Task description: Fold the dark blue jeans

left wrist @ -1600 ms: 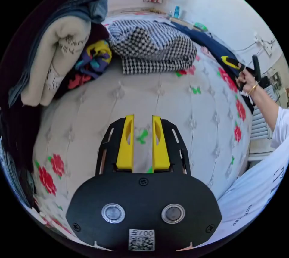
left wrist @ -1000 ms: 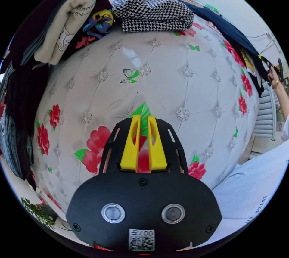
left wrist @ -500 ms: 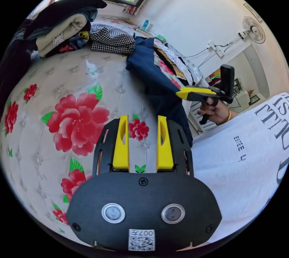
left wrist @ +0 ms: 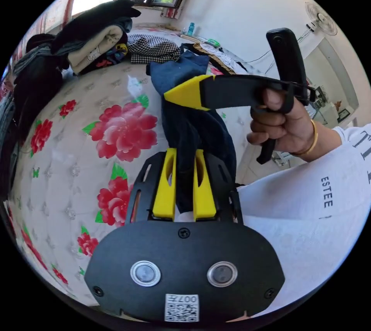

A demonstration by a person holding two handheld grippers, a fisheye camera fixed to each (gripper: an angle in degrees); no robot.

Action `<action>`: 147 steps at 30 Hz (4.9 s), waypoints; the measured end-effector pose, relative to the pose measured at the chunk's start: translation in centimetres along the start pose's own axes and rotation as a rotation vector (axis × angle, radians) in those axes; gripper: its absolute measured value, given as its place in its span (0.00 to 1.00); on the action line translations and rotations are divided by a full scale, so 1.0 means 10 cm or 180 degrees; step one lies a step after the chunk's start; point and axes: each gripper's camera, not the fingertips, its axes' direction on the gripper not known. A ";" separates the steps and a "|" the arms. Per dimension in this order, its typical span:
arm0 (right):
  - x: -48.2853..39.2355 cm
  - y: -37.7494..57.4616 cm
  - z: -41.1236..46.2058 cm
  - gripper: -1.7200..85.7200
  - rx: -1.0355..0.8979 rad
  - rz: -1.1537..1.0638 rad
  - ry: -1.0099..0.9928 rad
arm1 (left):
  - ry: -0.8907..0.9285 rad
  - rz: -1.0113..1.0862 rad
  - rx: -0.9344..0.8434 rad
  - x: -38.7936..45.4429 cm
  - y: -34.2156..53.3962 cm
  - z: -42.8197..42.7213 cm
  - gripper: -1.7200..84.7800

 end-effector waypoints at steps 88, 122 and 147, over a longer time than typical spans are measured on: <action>2.88 0.00 -1.18 0.07 0.1083 0.2467 0.1559 | -0.1613 -0.3128 -0.0705 -3.40 3.87 -3.53 0.08; 1.62 0.62 -1.37 0.11 0.0406 0.2115 0.2430 | -0.1816 -0.3674 -0.0422 -3.47 4.06 -4.15 0.06; 1.11 -0.39 -3.14 0.02 -0.0262 0.0778 0.2232 | -0.1263 -0.3232 -0.0406 -2.59 3.88 -4.69 0.01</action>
